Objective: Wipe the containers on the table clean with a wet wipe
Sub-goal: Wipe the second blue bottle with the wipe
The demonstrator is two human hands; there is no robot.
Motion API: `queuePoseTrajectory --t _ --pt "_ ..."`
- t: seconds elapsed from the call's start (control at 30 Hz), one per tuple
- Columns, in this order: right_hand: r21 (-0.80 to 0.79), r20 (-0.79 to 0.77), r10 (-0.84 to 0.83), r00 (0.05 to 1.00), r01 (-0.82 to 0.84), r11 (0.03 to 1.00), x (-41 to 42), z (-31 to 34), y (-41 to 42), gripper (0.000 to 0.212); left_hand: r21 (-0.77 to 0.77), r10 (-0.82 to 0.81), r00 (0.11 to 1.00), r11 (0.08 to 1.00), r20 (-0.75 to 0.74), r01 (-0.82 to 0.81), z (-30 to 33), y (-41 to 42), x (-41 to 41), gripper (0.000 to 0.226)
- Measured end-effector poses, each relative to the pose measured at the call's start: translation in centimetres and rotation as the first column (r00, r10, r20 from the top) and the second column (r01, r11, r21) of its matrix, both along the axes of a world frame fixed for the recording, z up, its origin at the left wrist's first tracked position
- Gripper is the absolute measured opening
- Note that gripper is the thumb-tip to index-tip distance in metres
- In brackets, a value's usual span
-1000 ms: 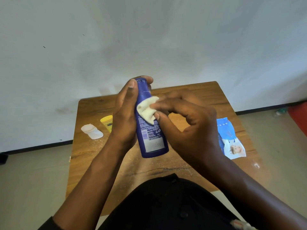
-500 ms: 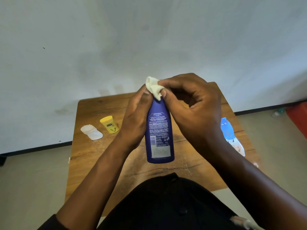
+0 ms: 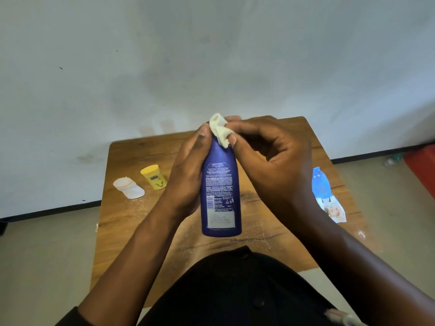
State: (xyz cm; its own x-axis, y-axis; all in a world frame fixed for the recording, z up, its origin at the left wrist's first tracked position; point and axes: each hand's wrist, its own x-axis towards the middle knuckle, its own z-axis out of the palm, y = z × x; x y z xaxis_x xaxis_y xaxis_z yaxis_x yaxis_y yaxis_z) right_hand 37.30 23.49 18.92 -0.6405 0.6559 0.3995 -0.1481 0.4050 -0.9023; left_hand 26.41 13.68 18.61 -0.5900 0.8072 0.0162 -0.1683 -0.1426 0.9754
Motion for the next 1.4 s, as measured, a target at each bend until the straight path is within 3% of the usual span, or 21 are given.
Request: queuePoseTrajectory --t 0.13,0.33,0.53,0.7,0.97,1.1,1.27,1.4 --pt "0.008 0.003 0.029 1.000 -0.029 1.000 -0.1 0.0 -0.2 0.019 0.012 0.019 0.997 1.000 -0.072 -0.018 0.4 0.0 -0.8 0.046" --pt "0.061 0.047 0.046 0.998 -0.049 0.997 0.8 -0.7 -0.5 0.021 -0.009 0.032 0.998 0.999 -0.058 -0.033 -0.2 -0.3 -1.5 0.050" --pt "-0.035 0.002 0.007 1.000 -0.007 0.999 -0.2 -0.3 0.3 0.021 -0.033 0.041 0.998 0.999 -0.042 -0.042 -0.2 0.3 -0.2 0.047" --pt "-0.056 0.032 0.087 0.996 -0.085 0.995 0.6 -0.6 -0.7 0.018 0.063 0.070 0.998 0.996 0.007 -0.070 -0.5 0.1 -2.0 0.042" --pt "0.026 0.109 0.169 0.979 -0.173 0.985 2.4 -2.3 -2.4 0.015 0.137 0.280 0.944 0.943 0.173 -0.304 -0.9 -0.9 -4.9 0.041" --pt "0.158 0.165 0.111 0.980 -0.137 0.978 1.8 -2.1 -1.8 0.019 0.161 0.248 0.947 0.946 0.202 -0.282 -0.8 -0.5 -3.5 0.037" --pt "0.275 0.136 0.004 0.991 -0.041 0.960 -0.2 -0.7 -0.7 0.023 0.088 0.256 0.965 0.961 0.054 -0.260 -0.5 0.4 -0.9 0.029" --pt "0.331 0.046 -0.063 0.997 0.045 0.943 -1.8 0.9 0.3 0.015 0.093 0.151 0.973 0.981 0.173 -0.168 -0.2 0.6 0.3 0.031"
